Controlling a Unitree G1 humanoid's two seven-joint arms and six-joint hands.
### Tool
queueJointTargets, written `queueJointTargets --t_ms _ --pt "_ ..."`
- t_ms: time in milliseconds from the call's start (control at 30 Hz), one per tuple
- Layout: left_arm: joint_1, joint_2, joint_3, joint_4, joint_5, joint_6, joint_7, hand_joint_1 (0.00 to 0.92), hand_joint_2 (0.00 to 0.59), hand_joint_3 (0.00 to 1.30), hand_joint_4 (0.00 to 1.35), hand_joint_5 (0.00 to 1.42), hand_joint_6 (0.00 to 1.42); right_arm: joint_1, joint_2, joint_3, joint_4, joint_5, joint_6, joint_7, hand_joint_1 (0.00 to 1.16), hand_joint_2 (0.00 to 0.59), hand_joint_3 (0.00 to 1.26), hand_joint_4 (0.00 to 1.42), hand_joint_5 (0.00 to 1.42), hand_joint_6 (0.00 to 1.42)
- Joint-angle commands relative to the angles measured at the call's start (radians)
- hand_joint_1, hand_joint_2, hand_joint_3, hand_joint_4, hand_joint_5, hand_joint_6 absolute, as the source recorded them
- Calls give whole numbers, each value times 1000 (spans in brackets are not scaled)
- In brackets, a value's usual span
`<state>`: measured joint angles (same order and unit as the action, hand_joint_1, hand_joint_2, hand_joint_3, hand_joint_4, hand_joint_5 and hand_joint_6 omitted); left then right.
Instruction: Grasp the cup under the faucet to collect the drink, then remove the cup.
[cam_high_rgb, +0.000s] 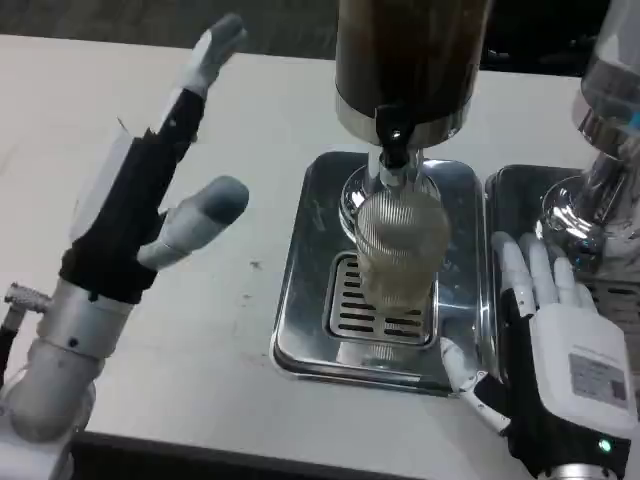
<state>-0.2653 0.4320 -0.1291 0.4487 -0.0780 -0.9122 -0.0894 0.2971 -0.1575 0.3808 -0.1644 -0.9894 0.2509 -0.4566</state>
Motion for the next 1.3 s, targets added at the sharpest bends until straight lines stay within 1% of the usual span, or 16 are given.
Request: queueJointTargets --t_ms 33,100,167,233,367,467,500,567,667,767,867,967,1133,1267,1300 --pt "7 2 12 -102 -133 79 -154 0 42 0 0 12 0 -2 -1 -2 0 14 -11 11 327 437 44 0 0 64" --pt "-19 -5 12 -116 -185 116 -231 0 44 0 0 15 0 -2 3 -1 -2 17 -11 10 327 438 44 0 0 64" --pt "-52 -14 16 -104 -202 141 -292 0 45 0 0 17 0 -2 5 0 -2 20 -11 9 327 438 44 0 0 64" --pt "-103 -33 17 -66 -204 165 -346 0 49 0 0 27 0 0 9 2 -2 20 -10 6 328 438 41 0 0 64" --pt "-164 -66 28 -10 -193 192 -412 0 52 0 0 46 0 11 19 4 -6 14 -2 -3 328 439 37 0 0 64" --pt "-204 -101 29 46 -164 194 -442 0 52 0 0 53 0 24 30 -3 -13 13 3 -13 328 439 36 0 0 64" --pt "-214 -111 31 62 -157 193 -449 0 57 0 0 92 29 27 34 -5 -14 13 5 -16 328 438 36 0 0 64" --pt "-235 -130 27 102 -137 191 -464 0 60 5 0 120 56 33 42 -5 -14 11 6 -23 327 434 35 0 0 64" --pt "-249 -149 28 136 -116 180 -488 0 63 42 0 148 74 38 50 -2 -14 6 10 -31 325 430 38 0 0 64" --pt "-238 -161 25 127 -106 166 -513 0 69 88 0 169 100 45 55 -2 -16 3 13 -36 324 427 41 0 0 64" --pt "-224 -171 26 108 -101 162 -530 0 74 110 0 195 115 48 55 -8 -16 8 10 -34 322 426 42 0 0 64" --pt "-198 -164 10 66 -33 115 -516 0 75 125 0 210 133 43 50 -11 -11 10 5 -30 321 425 43 0 0 64" --pt "-164 -163 2 20 20 90 -496 0 76 160 14 233 162 35 49 -12 -6 15 1 -23 320 424 44 0 0 64" --pt "-140 -148 -8 1 69 73 -476 0 81 173 27 238 168 33 45 -13 -6 19 -1 -17 320 424 44 0 0 64" --pt "-133 -136 -10 -12 118 53 -456 0 82 174 27 239 168 32 45 -14 -6 23 -1 -16 320 424 44 0 0 64"
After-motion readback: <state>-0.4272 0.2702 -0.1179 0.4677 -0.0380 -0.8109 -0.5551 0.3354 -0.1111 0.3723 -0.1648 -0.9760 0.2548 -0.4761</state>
